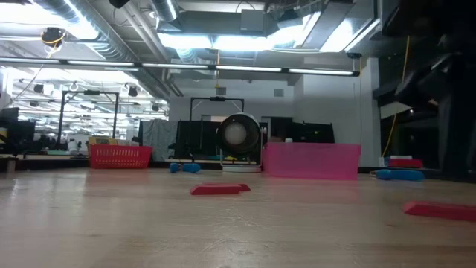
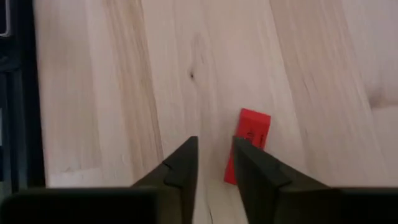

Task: Pick & Place School Supplies
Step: Put the red eraser into the black bin

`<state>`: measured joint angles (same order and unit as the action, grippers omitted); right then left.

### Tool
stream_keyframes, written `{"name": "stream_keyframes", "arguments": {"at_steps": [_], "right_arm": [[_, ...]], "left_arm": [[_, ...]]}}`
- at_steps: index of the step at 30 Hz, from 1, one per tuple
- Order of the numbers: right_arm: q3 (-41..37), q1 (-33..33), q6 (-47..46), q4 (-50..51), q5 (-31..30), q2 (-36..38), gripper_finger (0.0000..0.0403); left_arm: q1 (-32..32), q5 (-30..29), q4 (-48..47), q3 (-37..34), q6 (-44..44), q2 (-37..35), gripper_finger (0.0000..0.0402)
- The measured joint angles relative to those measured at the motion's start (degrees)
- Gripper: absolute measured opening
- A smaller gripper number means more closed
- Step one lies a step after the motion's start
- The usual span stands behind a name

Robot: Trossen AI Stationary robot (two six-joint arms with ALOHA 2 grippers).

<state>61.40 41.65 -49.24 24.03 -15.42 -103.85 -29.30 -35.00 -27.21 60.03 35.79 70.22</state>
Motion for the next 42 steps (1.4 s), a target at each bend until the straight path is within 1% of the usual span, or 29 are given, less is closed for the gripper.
{"name": "stream_keyframes", "arguments": {"at_steps": [5,9,14,21,35,42], "right_arm": [[-1.47,-0.22,-1.70,-0.14,0.74,0.00,0.0161],[-2.73,-0.22,-2.68,-1.89,1.03,0.00,0.0176],[-3.69,-0.24,-3.03,-3.86,1.09,0.00,0.0166],[-3.69,-0.46,-2.83,-3.96,0.28,0.00,0.0148],[-7.21,-0.93,-3.07,-8.49,0.22,0.17,0.0146],[-8.34,-0.96,-3.09,-9.05,0.27,0.26,0.0146]], "left_arm": [[-0.02,0.01,-0.02,0.01,-0.11,0.00,0.0127],[-0.02,0.02,-0.02,0.00,-0.11,0.00,0.0127],[-0.02,0.02,-0.02,0.01,-0.11,0.00,0.0127],[-0.02,0.02,-0.02,0.00,-0.12,0.01,0.0127],[-0.02,0.02,-0.03,0.01,-0.52,0.00,0.0127],[-0.02,0.02,-0.04,0.00,-0.52,0.00,0.0127]]}}
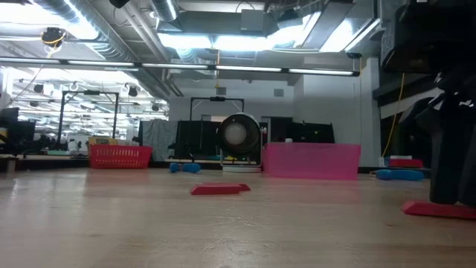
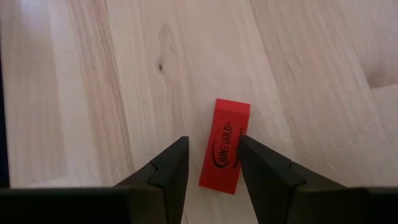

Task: Pick & Place School Supplies
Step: Put the red eraser into the black bin

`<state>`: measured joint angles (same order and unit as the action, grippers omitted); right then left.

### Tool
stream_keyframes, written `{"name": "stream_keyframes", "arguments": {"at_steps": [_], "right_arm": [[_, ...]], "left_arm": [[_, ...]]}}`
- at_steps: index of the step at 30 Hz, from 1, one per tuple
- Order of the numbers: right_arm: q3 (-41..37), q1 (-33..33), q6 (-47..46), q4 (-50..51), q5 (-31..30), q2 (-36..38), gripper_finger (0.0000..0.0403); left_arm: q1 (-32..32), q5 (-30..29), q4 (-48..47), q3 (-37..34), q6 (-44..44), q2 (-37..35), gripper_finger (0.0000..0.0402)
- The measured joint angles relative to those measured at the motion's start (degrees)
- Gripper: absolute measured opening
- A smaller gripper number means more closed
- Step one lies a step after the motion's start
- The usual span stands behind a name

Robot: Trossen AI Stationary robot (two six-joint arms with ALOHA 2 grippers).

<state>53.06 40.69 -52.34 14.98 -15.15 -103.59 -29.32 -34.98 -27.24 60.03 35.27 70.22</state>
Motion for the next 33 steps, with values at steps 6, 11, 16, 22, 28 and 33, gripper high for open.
{"name": "stream_keyframes", "arguments": {"at_steps": [6,11,16,22,28,33], "right_arm": [[-0.11,-0.24,0.25,0.36,0.35,-0.07,0.0146],[-0.22,-1.25,0.68,1.33,0.76,-0.17,0.0146],[-0.22,-1.64,1.41,1.46,0.78,-0.17,0.0146],[-0.22,-1.64,1.77,1.52,0.35,-0.20,0.0131],[-0.25,-1.70,1.35,2.39,-0.45,-0.22,0.0062],[-0.25,-1.38,-0.59,2.54,-0.73,-0.22,0.0018]], "left_arm": [[0.17,0.00,0.00,0.00,-0.02,0.02,0.0127],[0.17,-0.04,0.01,0.01,0.00,0.00,0.0127],[0.17,-0.02,0.00,0.02,0.00,0.02,0.0127],[0.17,-0.02,0.00,0.00,0.02,0.01,0.0127],[0.17,-0.02,0.01,0.00,0.02,0.00,0.0127],[0.17,0.00,0.00,0.00,0.01,0.01,0.0127]]}}
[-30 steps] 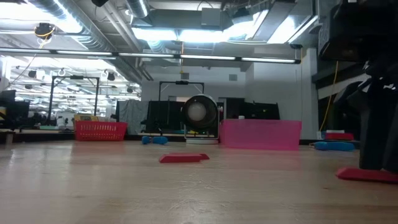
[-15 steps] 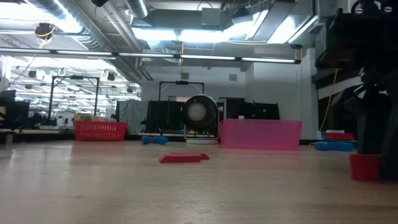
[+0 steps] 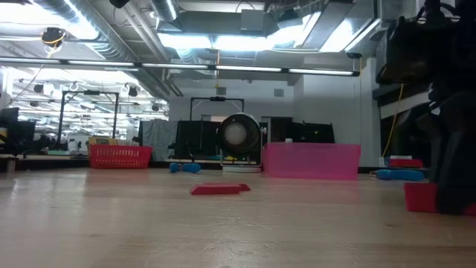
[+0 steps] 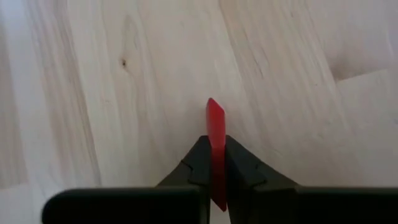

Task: Pick & Place School Supplies
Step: Put the red eraser into the black bin

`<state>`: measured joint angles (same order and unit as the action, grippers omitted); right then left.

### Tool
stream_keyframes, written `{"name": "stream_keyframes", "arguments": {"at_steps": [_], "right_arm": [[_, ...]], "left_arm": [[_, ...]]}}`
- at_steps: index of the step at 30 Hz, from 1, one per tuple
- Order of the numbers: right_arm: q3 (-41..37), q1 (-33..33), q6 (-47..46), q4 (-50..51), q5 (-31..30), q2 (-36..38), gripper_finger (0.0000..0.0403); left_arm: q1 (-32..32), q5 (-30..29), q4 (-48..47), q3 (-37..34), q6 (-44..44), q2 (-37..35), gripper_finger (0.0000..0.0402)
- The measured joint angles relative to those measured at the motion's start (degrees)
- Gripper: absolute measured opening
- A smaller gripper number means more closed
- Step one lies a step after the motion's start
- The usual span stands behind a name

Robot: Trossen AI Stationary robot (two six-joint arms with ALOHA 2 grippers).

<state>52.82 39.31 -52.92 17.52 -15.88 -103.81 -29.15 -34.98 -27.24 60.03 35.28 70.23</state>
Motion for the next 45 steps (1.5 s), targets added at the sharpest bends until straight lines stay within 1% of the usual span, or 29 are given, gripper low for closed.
{"name": "stream_keyframes", "arguments": {"at_steps": [4,6,8,11,13,16,19,22,24,27,29,34,37,38,40,42,45], "right_arm": [[1.52,2.19,-3.43,2.35,0.43,0.29,0.0018],[3.80,3.98,-4.56,5.87,1.73,0.96,0.0018],[7.32,6.05,-5.85,9.58,1.56,2.23,0.0018],[12.72,9.14,-9.54,18.43,0.43,3.95,0.0018],[16.55,11.90,-14.52,25.41,0.26,4.35,0.0018],[20.28,17.03,-22.83,33.30,3.86,4.46,0.0018],[20.31,21.93,-32.47,36.52,8.64,4.35,0.0018],[20.31,26.23,-40.68,38.92,10.09,4.35,0.0018],[20.31,28.28,-43.92,40.45,11.72,4.35,0.0018],[19.33,30.16,-46.32,40.47,15.12,4.20,0.0020],[17.97,31.47,-49.16,40.41,17.02,4.07,0.0044],[16.86,32.59,-53.17,41.40,17.54,4.08,0.0160],[16.87,32.30,-53.54,42.04,16.07,4.09,0.0214],[16.87,32.21,-54.47,42.51,15.48,4.07,0.0224],[16.83,31.79,-55.00,42.43,11.73,4.07,0.0236],[16.83,31.01,-54.98,41.67,5.35,4.28,0.0237],[16.85,27.56,-50.58,39.71,-9.81,5.50,0.0227]], "left_arm": [[0.00,0.00,0.00,0.00,-0.01,-0.01,0.0127],[0.00,-0.01,-0.05,0.00,-0.01,0.00,0.0127],[0.00,-0.04,-0.41,0.00,-0.01,-0.01,0.0127],[0.00,-0.05,-1.20,0.00,-0.03,-0.01,0.0127],[0.00,-0.07,-1.77,0.00,-0.04,0.00,0.0127],[0.00,-0.54,-2.30,-0.03,-0.29,0.00,0.0127],[0.00,-1.39,-2.28,-0.04,-0.57,0.01,0.0127],[0.00,-1.58,-2.33,-0.04,-1.08,0.01,0.0127],[0.00,-1.60,-2.52,-0.04,-1.10,0.01,0.0127],[0.00,-1.60,-2.56,-0.04,-1.10,0.01,0.0127],[0.00,-1.60,-2.58,-0.04,-1.08,0.01,0.0127],[0.00,-1.64,-2.56,-0.04,-0.64,0.01,0.0127],[0.00,-1.80,-2.56,-0.04,-0.14,0.01,0.0127],[0.00,-1.93,-2.54,-0.04,-0.02,0.01,0.0127],[0.00,-2.01,-2.55,-0.04,0.33,0.01,0.0127],[0.00,-2.31,-2.53,-0.04,0.62,0.01,0.0127],[0.00,-2.87,-2.46,-0.04,1.02,0.01,0.0127]]}}
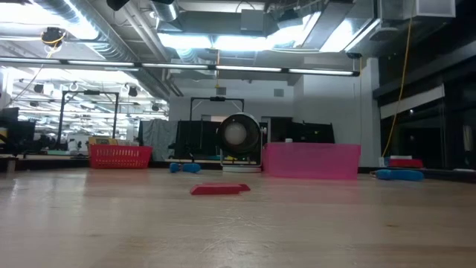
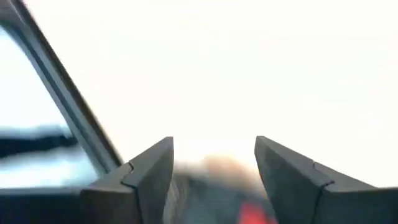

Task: Pick & Place School Supplies
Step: Put the red eraser into the black bin

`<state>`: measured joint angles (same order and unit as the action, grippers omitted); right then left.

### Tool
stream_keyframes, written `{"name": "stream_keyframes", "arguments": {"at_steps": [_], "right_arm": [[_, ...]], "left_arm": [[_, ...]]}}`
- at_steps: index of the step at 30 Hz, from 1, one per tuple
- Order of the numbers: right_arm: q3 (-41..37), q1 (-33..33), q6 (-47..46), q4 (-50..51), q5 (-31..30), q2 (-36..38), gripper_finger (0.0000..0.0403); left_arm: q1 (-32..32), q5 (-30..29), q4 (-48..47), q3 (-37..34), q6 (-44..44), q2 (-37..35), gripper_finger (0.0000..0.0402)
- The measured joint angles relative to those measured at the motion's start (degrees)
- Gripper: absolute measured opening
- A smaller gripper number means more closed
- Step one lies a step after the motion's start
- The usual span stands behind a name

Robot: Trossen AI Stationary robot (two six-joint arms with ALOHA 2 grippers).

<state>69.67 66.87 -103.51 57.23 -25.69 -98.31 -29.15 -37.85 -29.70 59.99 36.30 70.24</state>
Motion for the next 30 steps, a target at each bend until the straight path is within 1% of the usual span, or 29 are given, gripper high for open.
{"name": "stream_keyframes", "arguments": {"at_steps": [2,3,5,6,7,8,10,11,12,13,18,20,22,25,28,30], "right_arm": [[0.02,-3.93,5.28,-1.77,-8.67,0.83,0.0217],[0.02,-6.40,8.61,-3.58,-11.43,1.20,0.0211],[-0.51,-11.88,17.90,-10.64,-13.47,1.91,0.0202],[-1.51,-14.80,24.64,-16.64,-12.77,2.17,0.0198],[-3.04,-18.06,31.99,-24.47,-10.39,2.36,0.0195],[-4.99,-21.20,39.61,-33.99,-6.12,2.39,0.0192],[-9.06,-27.24,51.91,-52.78,4.81,2.07,0.0184],[-10.60,-30.06,55.16,-60.19,10.35,1.47,0.0178],[-11.95,-32.64,57.01,-65.09,15.47,0.80,0.0172],[-13.19,-35.09,58.55,-67.09,19.72,0.29,0.0165],[-15.02,-46.11,66.56,-68.67,38.52,-3.07,0.0135],[-14.91,-49.89,69.63,-68.59,44.10,-5.72,0.0129],[-13.96,-52.87,72.33,-67.44,47.96,-8.32,0.0128],[-10.03,-55.13,77.29,-65.35,49.29,-10.97,0.0130],[-5.50,-55.41,84.82,-61.32,45.19,-13.10,0.0140],[-2.55,-55.60,87.99,-58.69,43.09,-14.27,0.0147]], "left_arm": [[0.14,-0.18,0.33,0.00,0.03,0.00,0.0127],[0.34,-0.18,0.38,0.00,0.22,0.00,0.0127],[0.83,0.09,0.35,0.00,0.62,0.00,0.0127],[1.07,0.42,0.36,0.00,0.65,0.00,0.0127],[1.29,0.68,0.36,0.00,0.63,0.00,0.0127],[1.56,1.10,0.35,0.00,0.61,0.00,0.0127],[1.77,1.85,0.34,0.00,0.56,0.00,0.0127],[1.85,1.98,0.28,0.00,0.55,0.00,0.0127],[1.78,2.04,0.01,0.00,0.54,0.00,0.0127],[1.59,2.21,-0.33,0.00,0.51,0.00,0.0127],[0.35,2.36,-2.47,-0.28,0.45,0.00,0.0127],[0.16,2.16,-3.03,-0.88,0.45,0.00,0.0127],[-0.25,1.62,-3.26,-1.38,0.59,0.00,0.0127],[-0.89,1.12,-2.97,-2.41,1.84,0.00,0.0127],[-1.61,0.91,-2.24,-3.86,3.87,0.00,0.0127],[-2.12,0.87,-1.80,-4.70,5.67,0.00,0.0127]]}}
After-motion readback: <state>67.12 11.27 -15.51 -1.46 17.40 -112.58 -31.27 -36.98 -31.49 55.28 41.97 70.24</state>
